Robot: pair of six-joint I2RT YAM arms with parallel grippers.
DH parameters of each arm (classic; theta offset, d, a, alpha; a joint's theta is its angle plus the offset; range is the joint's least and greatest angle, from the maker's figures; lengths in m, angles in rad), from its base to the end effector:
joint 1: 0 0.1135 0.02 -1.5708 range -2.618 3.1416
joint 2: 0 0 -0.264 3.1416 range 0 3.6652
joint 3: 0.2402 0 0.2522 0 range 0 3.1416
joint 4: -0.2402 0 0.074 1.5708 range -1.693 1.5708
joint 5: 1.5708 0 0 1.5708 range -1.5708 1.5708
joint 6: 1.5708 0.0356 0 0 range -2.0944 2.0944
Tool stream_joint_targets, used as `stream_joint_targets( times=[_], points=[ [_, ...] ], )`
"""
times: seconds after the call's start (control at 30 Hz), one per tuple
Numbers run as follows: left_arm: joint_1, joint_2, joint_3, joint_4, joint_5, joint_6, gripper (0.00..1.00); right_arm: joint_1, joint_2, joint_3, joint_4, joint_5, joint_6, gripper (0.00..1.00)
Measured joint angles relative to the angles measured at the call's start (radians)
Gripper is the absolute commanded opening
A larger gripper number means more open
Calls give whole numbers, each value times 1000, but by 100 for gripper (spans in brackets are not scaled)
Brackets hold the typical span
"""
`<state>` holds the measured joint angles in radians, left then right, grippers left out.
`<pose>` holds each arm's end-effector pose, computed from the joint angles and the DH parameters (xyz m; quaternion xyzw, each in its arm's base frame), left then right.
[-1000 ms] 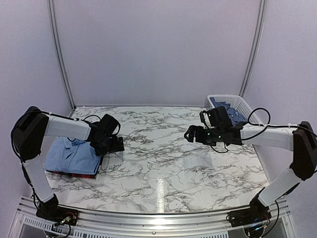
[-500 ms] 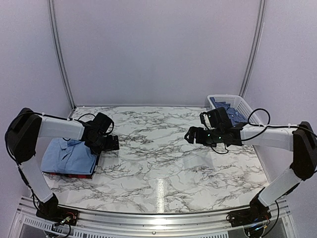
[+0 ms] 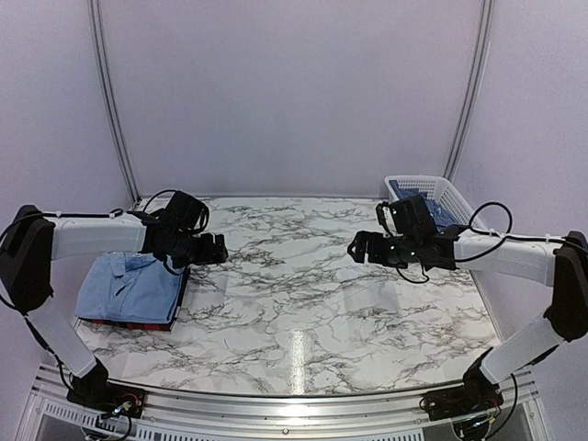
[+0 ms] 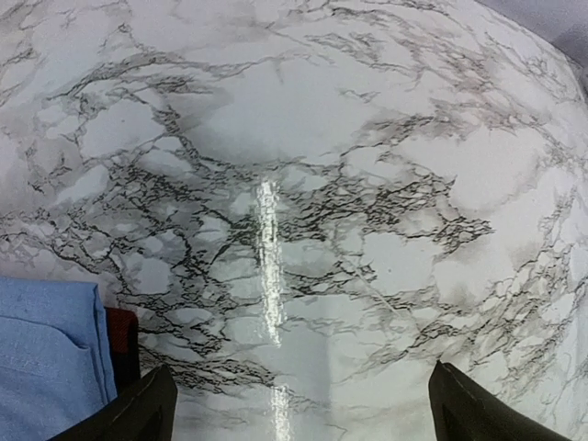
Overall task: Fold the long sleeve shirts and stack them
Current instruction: Reset both arms
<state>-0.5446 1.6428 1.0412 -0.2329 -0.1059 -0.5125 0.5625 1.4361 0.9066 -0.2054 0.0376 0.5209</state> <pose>0.2999 -0.1773 0.2066 -0.0041 0.9319 -0.1386 0.3352 0.2609 0.1629 0.2297 -0.0114 0.9137 0.1945 0.3566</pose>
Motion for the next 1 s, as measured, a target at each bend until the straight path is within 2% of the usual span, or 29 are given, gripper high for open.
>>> stream_joint_targets(
  times=[0.33, 0.7, 1.0],
  points=[
    [-81, -98, 61, 5, 2, 26, 99, 0, -167, 26, -35, 64, -53, 99],
    [-88, -266, 89, 8, 0, 49, 99, 0, -319, 54, -92, 193, -62, 99],
    [-88, -322, 89, 43, -5, 57, 99, 0, -375, 54, -59, 280, -93, 99]
  ],
)
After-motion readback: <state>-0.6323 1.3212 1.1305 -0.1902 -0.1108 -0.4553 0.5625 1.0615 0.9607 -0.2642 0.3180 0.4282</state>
